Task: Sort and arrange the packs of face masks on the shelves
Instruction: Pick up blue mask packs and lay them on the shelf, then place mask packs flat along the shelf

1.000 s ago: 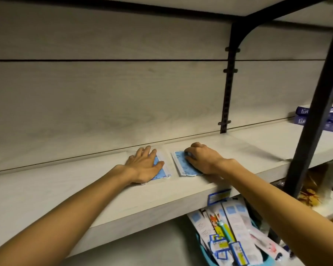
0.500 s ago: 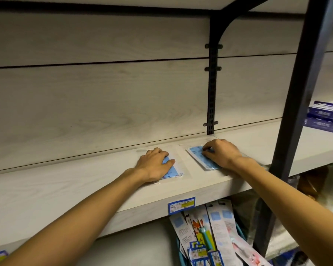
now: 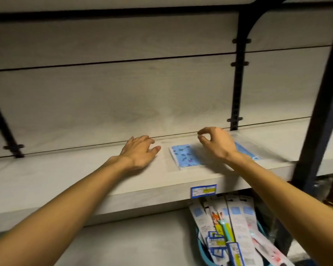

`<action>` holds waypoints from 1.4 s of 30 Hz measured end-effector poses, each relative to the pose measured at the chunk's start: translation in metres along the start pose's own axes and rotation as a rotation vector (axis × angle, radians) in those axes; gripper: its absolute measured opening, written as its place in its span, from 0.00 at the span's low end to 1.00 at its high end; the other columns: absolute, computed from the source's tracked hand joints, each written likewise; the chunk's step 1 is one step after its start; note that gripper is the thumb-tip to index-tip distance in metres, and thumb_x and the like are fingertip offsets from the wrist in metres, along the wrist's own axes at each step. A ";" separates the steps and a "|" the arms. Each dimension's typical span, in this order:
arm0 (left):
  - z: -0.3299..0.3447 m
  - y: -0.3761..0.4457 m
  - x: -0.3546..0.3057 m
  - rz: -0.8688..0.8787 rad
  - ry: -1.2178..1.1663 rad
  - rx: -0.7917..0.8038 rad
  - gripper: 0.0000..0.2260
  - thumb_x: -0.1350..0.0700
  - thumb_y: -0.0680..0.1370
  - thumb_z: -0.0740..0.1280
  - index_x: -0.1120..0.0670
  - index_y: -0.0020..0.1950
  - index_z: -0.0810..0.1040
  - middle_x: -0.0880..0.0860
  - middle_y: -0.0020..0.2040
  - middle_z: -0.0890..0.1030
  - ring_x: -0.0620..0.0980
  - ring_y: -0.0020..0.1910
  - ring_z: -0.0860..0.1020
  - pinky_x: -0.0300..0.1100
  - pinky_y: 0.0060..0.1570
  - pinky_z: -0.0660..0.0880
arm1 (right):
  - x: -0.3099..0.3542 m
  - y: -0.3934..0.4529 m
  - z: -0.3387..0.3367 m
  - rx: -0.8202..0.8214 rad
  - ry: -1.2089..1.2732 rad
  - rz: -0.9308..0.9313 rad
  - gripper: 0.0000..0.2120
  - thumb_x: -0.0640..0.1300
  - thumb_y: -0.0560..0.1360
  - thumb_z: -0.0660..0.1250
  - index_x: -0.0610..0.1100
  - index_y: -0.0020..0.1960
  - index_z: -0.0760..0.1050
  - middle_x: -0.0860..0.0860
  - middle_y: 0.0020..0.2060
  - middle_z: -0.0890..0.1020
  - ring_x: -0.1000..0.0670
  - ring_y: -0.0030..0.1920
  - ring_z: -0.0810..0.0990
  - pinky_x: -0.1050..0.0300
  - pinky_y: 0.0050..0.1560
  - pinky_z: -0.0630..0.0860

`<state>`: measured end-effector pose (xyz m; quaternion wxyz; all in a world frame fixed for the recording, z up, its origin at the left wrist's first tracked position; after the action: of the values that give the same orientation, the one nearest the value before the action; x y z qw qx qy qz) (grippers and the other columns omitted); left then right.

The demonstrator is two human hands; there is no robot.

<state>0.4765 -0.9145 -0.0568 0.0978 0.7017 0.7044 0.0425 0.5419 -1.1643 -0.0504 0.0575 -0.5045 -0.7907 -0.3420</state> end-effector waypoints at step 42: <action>-0.158 -0.473 0.584 -0.595 0.336 -0.142 0.23 0.41 0.81 0.60 0.52 0.72 0.71 0.53 0.69 0.73 0.56 0.63 0.76 0.52 0.57 0.77 | 0.707 -0.161 0.302 0.327 0.105 -0.463 0.18 0.51 0.79 0.63 0.43 0.65 0.72 0.44 0.61 0.80 0.41 0.59 0.79 0.45 0.59 0.78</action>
<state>-0.0165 -0.3253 -0.0410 0.0370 0.4405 0.8796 0.1760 0.1413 -0.4884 -0.0489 0.0995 -0.2763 -0.9254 -0.2394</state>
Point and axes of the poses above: each hand's wrist, its own y-axis towards the middle knuckle, its own z-axis out of the palm, x = y × z, the point moved 4 cm from there along y, towards the middle knuckle
